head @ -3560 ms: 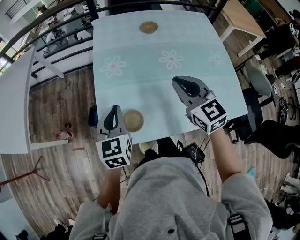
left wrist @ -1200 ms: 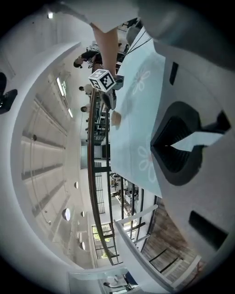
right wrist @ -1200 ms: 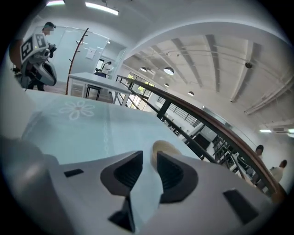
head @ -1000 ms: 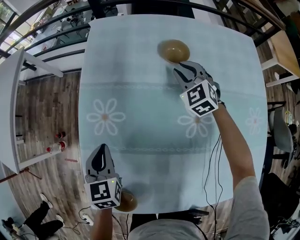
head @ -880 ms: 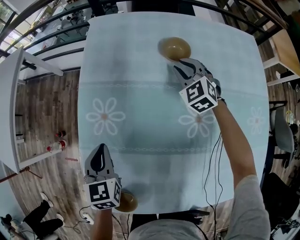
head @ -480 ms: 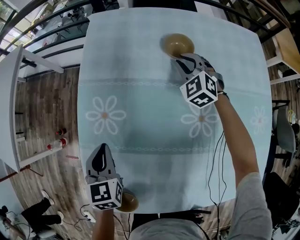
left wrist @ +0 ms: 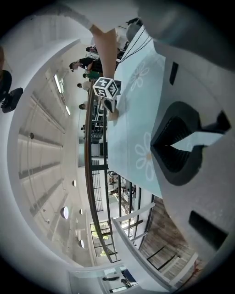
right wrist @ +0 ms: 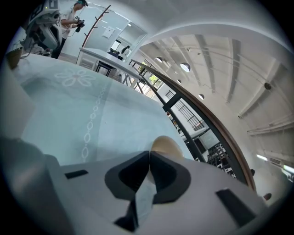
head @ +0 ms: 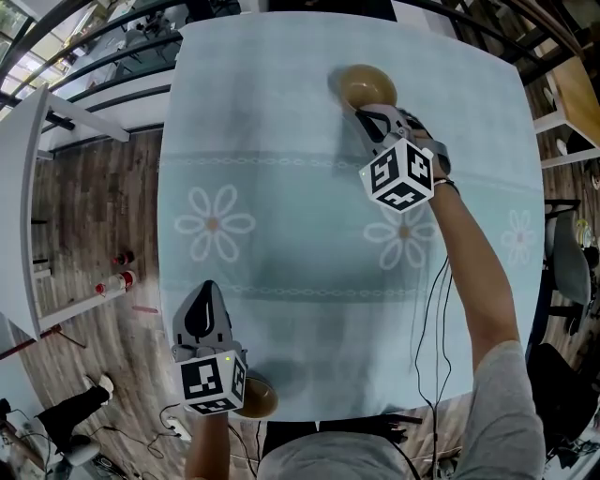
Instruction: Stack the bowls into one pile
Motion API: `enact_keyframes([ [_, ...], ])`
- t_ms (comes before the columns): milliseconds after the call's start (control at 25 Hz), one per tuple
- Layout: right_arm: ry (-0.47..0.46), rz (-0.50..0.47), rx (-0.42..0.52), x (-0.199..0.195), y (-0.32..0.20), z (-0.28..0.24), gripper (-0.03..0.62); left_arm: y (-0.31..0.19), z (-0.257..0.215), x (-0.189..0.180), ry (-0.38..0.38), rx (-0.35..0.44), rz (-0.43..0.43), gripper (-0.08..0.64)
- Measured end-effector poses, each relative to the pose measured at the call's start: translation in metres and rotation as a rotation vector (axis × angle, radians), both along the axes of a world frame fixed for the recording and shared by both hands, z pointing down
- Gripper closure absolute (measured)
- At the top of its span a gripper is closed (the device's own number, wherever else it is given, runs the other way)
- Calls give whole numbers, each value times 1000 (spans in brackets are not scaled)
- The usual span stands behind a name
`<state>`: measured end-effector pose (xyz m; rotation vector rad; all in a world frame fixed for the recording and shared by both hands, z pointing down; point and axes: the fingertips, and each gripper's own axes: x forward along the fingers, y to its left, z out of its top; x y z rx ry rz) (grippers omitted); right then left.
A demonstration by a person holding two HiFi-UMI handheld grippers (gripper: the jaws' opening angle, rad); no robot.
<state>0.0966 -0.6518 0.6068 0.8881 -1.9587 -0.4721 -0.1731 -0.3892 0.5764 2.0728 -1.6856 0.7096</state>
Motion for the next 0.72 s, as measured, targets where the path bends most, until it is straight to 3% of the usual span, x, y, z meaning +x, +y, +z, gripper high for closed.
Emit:
enact_keyframes([
  [320, -32, -18, -9, -6, 39, -24, 560, 9, -23, -4, 6, 28, -4, 545],
  [720, -63, -47, 40, -37, 110, -109, 560, 45, -95, -21, 22, 108, 17, 545],
])
